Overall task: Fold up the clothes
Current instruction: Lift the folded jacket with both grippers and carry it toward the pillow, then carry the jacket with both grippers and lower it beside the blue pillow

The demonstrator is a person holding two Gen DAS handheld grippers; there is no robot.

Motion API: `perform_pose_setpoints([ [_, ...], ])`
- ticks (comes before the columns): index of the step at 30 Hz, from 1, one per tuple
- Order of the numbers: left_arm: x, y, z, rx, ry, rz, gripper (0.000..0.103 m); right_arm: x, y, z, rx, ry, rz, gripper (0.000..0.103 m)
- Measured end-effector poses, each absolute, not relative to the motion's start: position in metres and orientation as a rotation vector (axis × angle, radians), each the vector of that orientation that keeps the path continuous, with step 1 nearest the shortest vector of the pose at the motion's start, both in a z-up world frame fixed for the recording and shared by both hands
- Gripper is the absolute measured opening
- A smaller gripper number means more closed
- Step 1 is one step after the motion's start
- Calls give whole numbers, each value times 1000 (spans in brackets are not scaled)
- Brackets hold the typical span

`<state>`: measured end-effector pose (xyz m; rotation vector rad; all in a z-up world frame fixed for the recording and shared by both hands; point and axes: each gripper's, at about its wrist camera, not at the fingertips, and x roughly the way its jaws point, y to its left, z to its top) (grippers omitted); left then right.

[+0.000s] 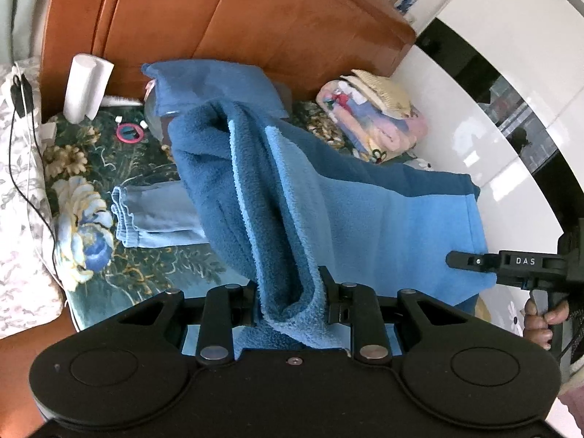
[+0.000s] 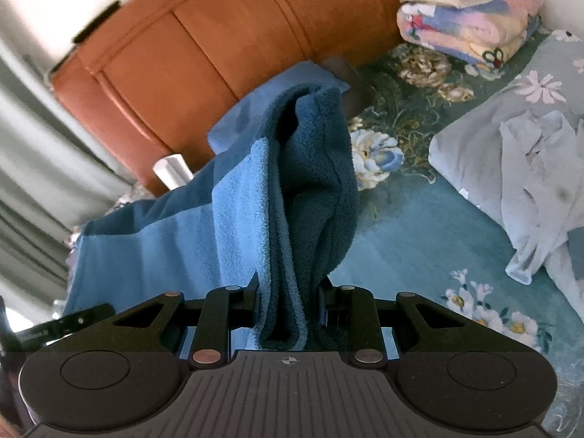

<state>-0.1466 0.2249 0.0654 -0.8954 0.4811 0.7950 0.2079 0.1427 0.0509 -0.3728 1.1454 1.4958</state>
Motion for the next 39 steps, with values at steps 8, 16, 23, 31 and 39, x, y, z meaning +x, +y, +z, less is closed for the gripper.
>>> perform_pose_setpoints([
  [8, -151, 292, 18, -992, 523, 806, 26, 189, 221, 15, -484, 1213, 1452, 24],
  [16, -157, 338, -26, -1083, 569, 827, 26, 174, 290, -25, -590, 1290, 1431, 24],
  [23, -148, 383, -53, -1129, 589, 832, 26, 175, 347, -53, -650, 1315, 1422, 24],
  [31, -134, 436, -73, -1164, 575, 862, 26, 180, 419, -81, -701, 1307, 1459, 24],
  [39, -131, 477, -93, -1192, 580, 908, 26, 169, 475, -116, -765, 1314, 1499, 24],
])
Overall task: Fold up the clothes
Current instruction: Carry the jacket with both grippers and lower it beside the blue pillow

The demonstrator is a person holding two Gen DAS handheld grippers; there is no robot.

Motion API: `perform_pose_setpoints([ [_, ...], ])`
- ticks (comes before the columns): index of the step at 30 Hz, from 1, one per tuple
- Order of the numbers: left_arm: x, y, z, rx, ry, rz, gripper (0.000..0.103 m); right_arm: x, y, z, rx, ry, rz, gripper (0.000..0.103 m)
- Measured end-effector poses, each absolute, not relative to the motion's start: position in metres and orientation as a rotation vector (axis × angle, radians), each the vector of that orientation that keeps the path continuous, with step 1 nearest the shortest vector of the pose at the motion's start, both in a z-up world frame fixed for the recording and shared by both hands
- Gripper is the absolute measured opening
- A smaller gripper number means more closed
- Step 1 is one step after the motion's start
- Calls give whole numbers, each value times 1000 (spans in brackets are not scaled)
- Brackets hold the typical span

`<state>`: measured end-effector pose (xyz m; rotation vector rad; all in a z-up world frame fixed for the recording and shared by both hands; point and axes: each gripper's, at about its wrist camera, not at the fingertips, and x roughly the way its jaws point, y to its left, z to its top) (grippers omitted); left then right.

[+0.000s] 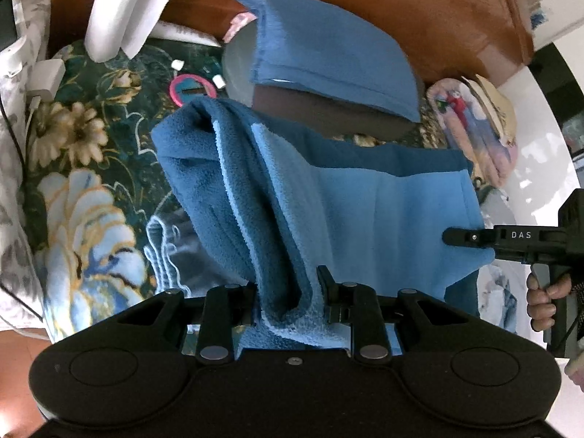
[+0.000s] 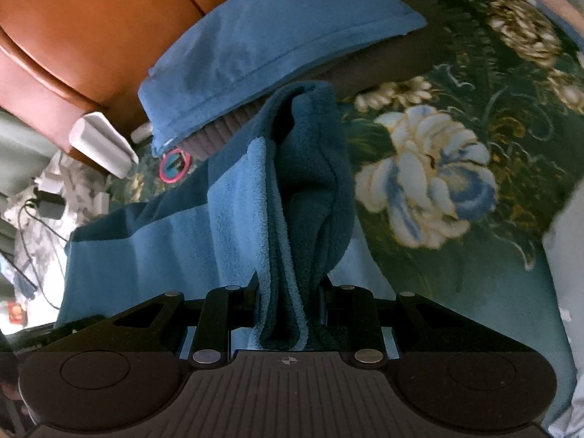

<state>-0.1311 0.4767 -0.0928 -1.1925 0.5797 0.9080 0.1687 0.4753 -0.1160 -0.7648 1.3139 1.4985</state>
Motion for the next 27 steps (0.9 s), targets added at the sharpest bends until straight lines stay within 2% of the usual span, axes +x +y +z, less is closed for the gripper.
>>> perform_pose_setpoints([
  [19, -141, 514, -172, -1298, 643, 932, 27, 167, 529, -202, -880, 1390, 1454, 25],
  [27, -145, 518, -192, -1326, 634, 933, 32, 167, 544, -224, -906, 1392, 1448, 25],
])
